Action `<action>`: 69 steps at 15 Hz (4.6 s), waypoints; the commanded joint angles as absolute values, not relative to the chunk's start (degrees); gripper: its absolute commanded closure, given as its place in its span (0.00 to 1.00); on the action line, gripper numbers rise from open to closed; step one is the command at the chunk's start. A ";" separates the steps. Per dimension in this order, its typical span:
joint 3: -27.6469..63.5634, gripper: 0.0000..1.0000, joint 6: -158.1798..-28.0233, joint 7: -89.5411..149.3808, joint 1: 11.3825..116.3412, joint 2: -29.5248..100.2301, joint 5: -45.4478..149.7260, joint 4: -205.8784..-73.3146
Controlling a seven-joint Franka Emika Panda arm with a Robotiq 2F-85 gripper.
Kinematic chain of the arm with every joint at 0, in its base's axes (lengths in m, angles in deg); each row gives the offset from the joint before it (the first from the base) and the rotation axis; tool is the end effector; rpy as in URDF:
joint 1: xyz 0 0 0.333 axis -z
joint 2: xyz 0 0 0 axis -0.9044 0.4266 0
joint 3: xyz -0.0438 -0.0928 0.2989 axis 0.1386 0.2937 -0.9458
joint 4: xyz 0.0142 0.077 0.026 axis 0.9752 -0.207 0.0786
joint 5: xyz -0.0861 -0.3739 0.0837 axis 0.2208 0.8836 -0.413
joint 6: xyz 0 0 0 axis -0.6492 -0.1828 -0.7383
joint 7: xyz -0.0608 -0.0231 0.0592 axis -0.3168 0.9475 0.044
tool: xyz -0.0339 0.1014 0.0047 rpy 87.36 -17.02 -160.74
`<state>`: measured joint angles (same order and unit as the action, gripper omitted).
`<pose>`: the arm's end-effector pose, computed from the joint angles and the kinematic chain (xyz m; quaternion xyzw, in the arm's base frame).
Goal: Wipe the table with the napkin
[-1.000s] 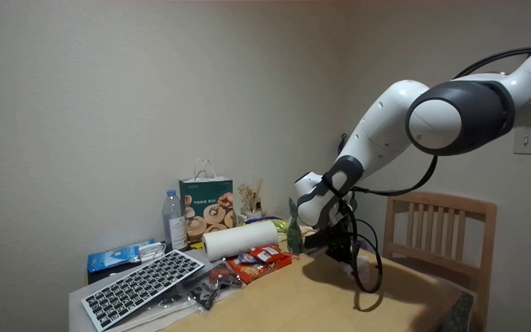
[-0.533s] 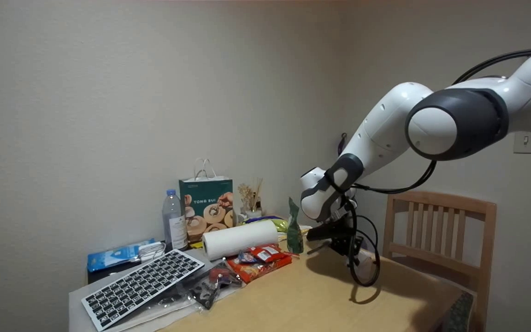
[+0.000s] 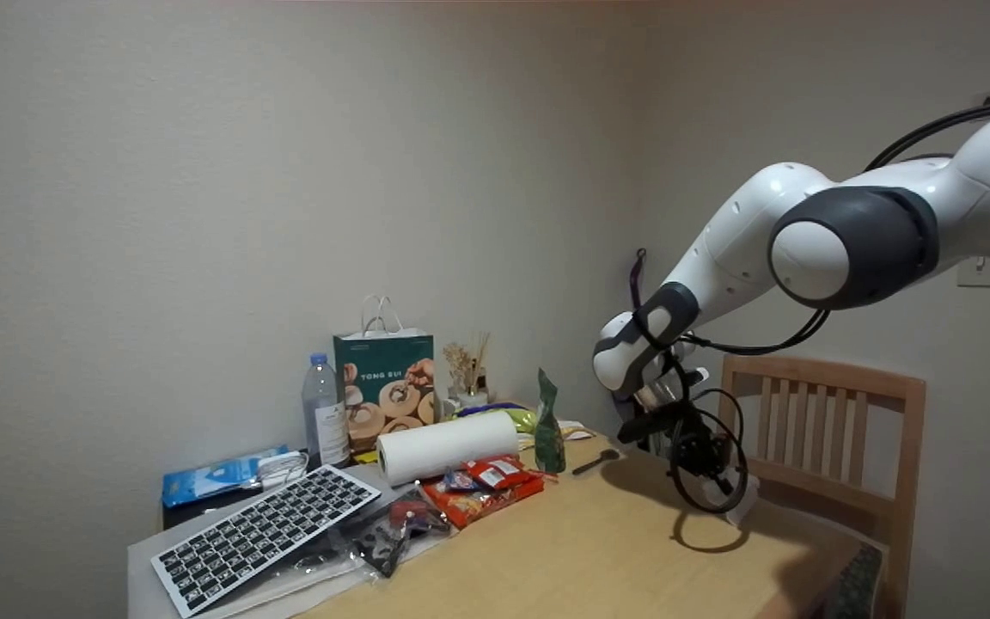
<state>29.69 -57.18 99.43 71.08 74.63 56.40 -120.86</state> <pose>0.6426 -0.2329 0.1461 0.6737 -0.6727 -0.1430 0.2706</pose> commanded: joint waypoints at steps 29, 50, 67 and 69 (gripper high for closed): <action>26.25 0.99 -60.46 92.77 61.25 75.88 59.66 -120.28; 22.77 1.00 -60.22 87.13 45.71 74.94 76.59 -127.25; 18.56 1.00 -59.01 87.74 33.23 76.79 90.51 -126.64; 17.54 1.00 -58.63 87.22 32.32 77.14 92.49 -126.23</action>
<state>19.05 -58.59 88.56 33.05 76.30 89.57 -126.06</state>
